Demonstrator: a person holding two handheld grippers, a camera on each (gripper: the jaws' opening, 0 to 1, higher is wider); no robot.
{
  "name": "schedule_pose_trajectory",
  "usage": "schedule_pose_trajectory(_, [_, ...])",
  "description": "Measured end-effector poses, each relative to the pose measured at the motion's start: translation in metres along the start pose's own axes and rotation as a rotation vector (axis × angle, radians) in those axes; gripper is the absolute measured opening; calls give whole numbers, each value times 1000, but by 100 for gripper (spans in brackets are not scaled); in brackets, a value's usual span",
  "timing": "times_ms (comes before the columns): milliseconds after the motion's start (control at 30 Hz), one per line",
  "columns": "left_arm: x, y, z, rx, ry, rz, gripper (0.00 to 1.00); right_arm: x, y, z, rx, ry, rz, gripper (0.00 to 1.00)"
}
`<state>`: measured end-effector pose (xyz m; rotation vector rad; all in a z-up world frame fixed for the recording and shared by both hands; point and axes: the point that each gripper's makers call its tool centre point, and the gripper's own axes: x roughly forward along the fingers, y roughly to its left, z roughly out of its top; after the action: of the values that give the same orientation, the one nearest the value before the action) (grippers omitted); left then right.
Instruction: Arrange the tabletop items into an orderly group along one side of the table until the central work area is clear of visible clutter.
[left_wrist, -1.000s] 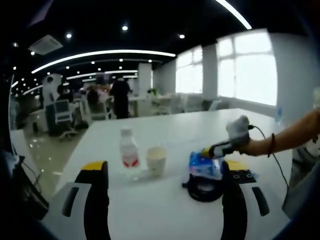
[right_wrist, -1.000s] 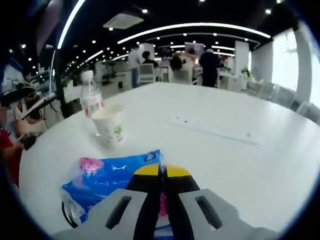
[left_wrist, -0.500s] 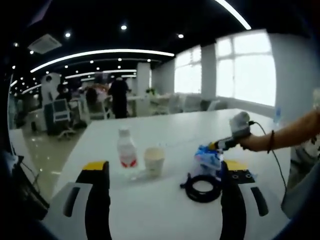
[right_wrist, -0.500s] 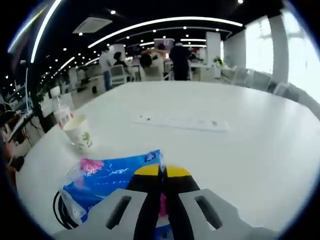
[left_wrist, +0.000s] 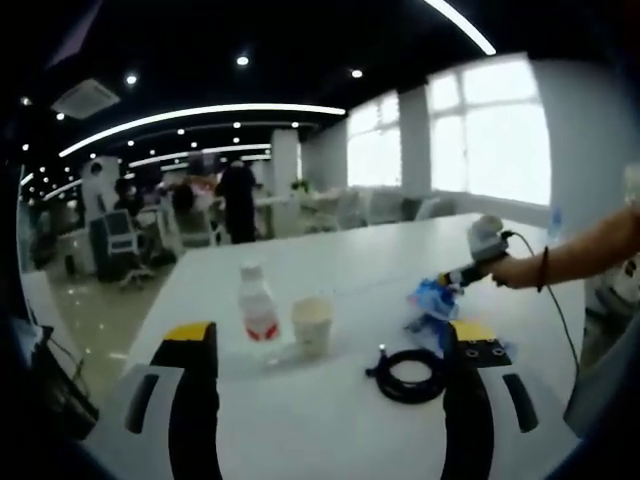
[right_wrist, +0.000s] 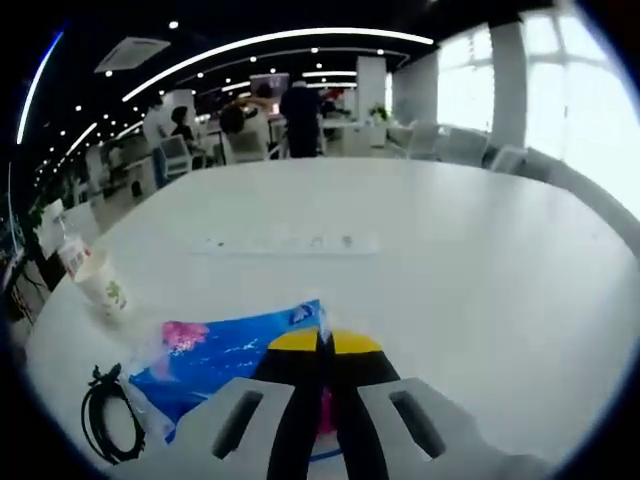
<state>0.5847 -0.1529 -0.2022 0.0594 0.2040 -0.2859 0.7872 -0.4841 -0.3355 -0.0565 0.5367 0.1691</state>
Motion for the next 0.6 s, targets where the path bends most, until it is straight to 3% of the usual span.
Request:
schedule_pose_trajectory(267, [1,-1,-2,5,6,-6,89,-6,-19,0,-39,1,-71,1])
schedule_pose_trajectory(400, [1,0,-2,12,5,7,88,-6,-40,-5,37,18,-129,1])
schedule_pose_trajectory(600, [4,-5,-7,22,23,-8,88,-4,-64,-5,26,29,-214,2])
